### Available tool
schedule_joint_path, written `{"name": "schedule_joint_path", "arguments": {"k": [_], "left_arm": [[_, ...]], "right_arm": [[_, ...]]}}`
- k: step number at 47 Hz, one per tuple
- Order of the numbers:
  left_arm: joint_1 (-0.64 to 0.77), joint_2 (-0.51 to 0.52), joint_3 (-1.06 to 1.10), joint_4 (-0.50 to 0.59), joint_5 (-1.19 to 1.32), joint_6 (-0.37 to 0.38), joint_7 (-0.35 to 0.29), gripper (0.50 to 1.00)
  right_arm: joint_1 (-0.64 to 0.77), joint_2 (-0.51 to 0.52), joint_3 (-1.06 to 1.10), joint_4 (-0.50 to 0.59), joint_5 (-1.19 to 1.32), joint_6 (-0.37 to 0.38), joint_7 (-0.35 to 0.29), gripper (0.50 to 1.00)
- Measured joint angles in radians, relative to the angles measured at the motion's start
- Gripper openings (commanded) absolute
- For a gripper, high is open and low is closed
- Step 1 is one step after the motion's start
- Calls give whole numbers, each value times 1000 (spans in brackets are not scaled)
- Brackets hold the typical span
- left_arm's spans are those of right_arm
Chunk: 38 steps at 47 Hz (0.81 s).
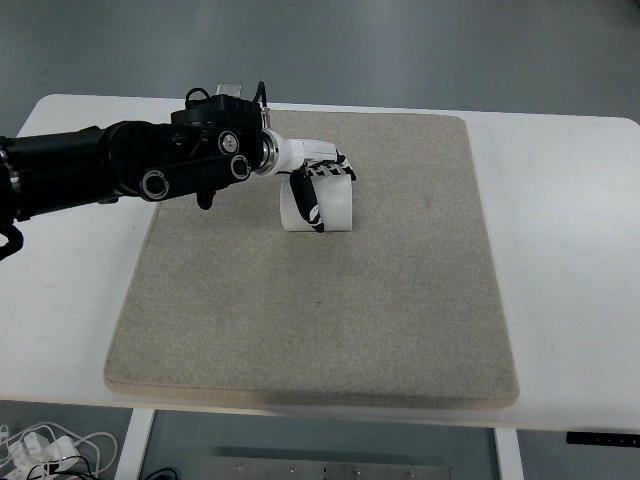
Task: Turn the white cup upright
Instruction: 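Lift the cup with the left hand and rotate it opening-up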
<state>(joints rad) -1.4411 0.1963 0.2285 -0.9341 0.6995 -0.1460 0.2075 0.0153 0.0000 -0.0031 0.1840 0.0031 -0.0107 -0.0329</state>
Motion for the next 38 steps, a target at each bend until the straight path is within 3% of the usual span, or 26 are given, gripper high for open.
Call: {"name": "schedule_joint_path", "arguments": {"k": [3, 14, 26, 32, 38], "left_arm": [[0, 0, -8, 1, -2, 4, -3, 500], [0, 14, -90, 32, -19, 4, -13, 500], [86, 31, -313, 138, -22, -50, -38, 500], [145, 33, -418, 200, -22, -83, -100, 500], [212, 32, -500, 227, -23, -93, -204, 500]], "right_arm": [[0, 0, 0, 0, 0, 0, 0, 952], [0, 0, 0, 0, 0, 0, -1, 952], [0, 0, 0, 0, 0, 0, 0, 952], [0, 0, 0, 0, 0, 0, 0, 952], [0, 0, 0, 0, 0, 0, 0, 952]]}}
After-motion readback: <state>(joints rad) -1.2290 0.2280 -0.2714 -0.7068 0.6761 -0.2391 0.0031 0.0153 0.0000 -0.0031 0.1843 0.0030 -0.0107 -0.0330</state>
